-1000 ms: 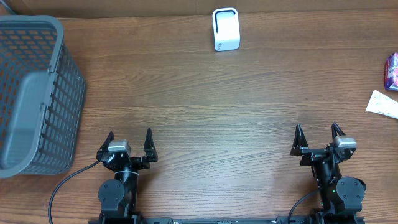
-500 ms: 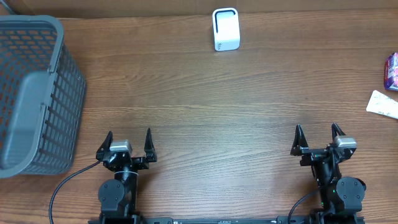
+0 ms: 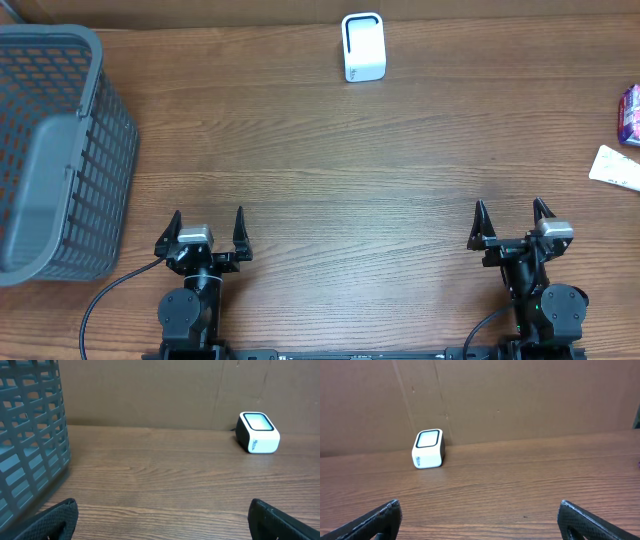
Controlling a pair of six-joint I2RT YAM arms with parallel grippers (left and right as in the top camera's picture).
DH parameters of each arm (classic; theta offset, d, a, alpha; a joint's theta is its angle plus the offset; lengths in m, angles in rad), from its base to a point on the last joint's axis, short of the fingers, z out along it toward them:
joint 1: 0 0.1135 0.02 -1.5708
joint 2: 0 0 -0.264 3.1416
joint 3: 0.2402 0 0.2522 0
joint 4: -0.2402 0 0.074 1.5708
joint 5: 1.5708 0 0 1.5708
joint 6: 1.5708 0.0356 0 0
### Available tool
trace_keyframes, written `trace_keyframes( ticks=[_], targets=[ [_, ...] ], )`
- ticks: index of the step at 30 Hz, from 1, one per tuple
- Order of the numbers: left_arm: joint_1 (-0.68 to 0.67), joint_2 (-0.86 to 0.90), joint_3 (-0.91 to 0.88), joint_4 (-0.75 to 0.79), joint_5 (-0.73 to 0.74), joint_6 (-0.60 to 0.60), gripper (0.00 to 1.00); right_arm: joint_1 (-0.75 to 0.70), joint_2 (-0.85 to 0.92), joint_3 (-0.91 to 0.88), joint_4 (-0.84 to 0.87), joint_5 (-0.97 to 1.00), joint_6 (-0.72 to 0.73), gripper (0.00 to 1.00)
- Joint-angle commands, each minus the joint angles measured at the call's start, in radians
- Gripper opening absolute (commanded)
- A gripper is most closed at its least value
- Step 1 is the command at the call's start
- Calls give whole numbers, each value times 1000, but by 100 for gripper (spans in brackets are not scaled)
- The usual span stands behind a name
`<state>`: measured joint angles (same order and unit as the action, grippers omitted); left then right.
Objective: Scan the item barcode
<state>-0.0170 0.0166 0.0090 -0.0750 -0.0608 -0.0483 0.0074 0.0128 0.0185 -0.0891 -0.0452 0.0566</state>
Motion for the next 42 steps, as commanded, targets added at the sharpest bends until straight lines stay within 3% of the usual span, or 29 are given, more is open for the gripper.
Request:
trace_keyframes(
  ticks=[1,33,42],
  targets=[
    [7,-14,-4,2,5,19,100,5,-10,-11,8,0,2,100],
    [7,-13,-4,2,1,19,100,5,-10,-11,8,0,2,100],
    [-2,-13,-4,1,-18,75,100,5,-10,-11,8,0,2,100]
  ],
)
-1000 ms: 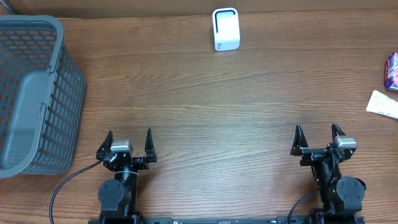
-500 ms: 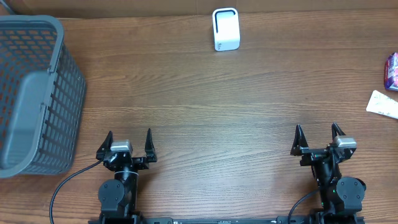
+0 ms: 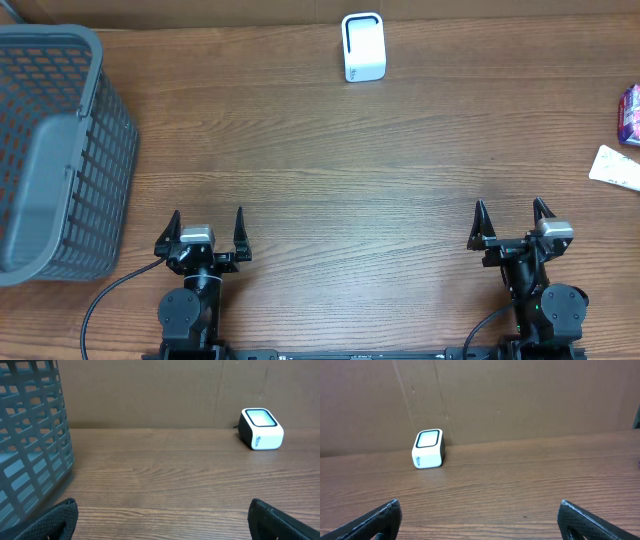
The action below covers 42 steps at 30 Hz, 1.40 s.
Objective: Scan the item barcode
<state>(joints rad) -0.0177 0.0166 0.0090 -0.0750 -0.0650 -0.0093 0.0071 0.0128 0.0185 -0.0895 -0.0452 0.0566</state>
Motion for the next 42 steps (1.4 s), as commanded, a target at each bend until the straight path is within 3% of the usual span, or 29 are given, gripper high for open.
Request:
trace_keyframes(
  ticks=[1,42],
  targets=[
    [0,-13,-4,1,-14,36,100,5,-10,-11,8,0,2,100],
    [22,-13,-4,3,-9,2,100,5,-10,-11,8,0,2,100]
  ],
)
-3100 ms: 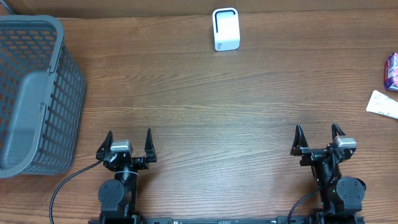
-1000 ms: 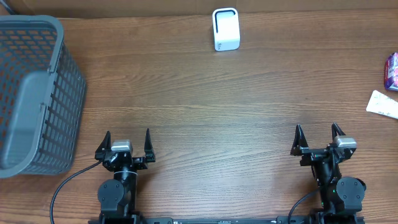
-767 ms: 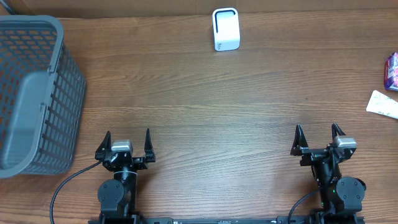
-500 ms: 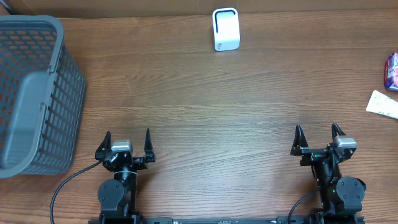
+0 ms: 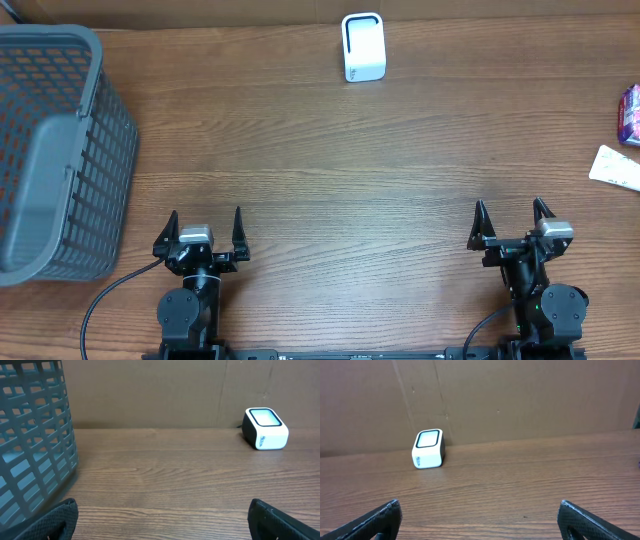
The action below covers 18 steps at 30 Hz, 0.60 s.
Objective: Scan the item barcode
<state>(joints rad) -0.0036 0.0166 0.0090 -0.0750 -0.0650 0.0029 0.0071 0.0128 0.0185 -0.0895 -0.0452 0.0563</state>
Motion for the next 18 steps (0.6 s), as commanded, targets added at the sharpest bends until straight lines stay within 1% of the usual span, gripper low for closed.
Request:
trace_keyframes(
  ticks=[1,14,18],
  targets=[
    [8,-13,-4,3,-9,-10,100,5,-10,-11,8,0,3,100],
    [8,-13,-4,3,-9,-10,100,5,-10,-11,6,9,1,100],
    [8,-13,-4,3,-9,-10,100,5,-10,-11,5,11,-54,100]
  ],
)
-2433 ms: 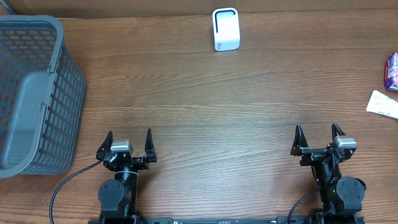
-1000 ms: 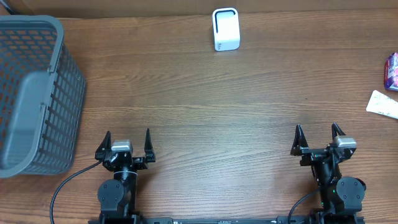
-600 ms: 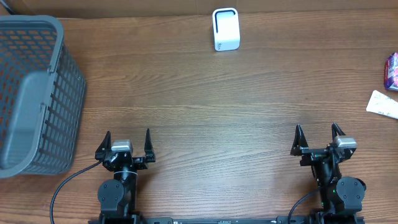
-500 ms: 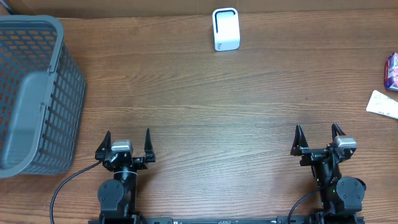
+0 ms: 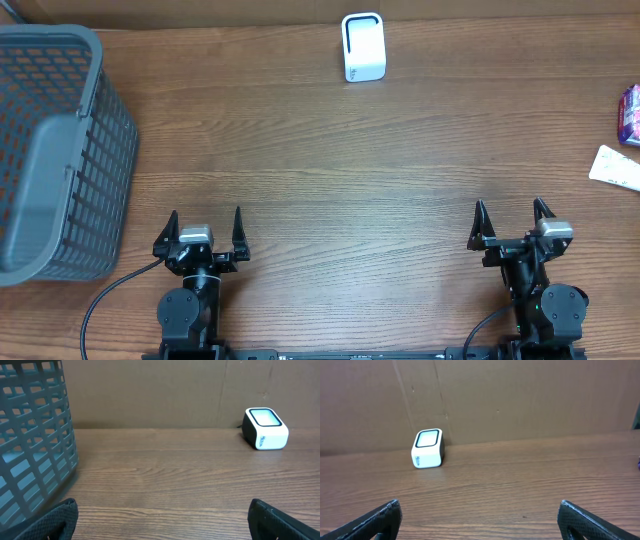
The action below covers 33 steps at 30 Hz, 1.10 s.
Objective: Scan the item barcode
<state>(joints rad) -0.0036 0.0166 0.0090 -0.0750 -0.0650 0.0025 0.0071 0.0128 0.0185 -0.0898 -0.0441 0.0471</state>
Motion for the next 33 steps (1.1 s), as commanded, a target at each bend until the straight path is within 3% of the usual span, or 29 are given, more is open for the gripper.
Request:
trace_keyframes(
  ticks=[1,6,33],
  targets=[
    [8,-13,-4,3,-9,-10,100,5,-10,-11,5,10,-64,100],
    [8,-13,-4,3,-9,-10,100,5,-10,-11,5,10,-125,100],
    [8,-13,-4,3,-9,-10,100,5,-10,-10,7,6,-126,100]
  ],
)
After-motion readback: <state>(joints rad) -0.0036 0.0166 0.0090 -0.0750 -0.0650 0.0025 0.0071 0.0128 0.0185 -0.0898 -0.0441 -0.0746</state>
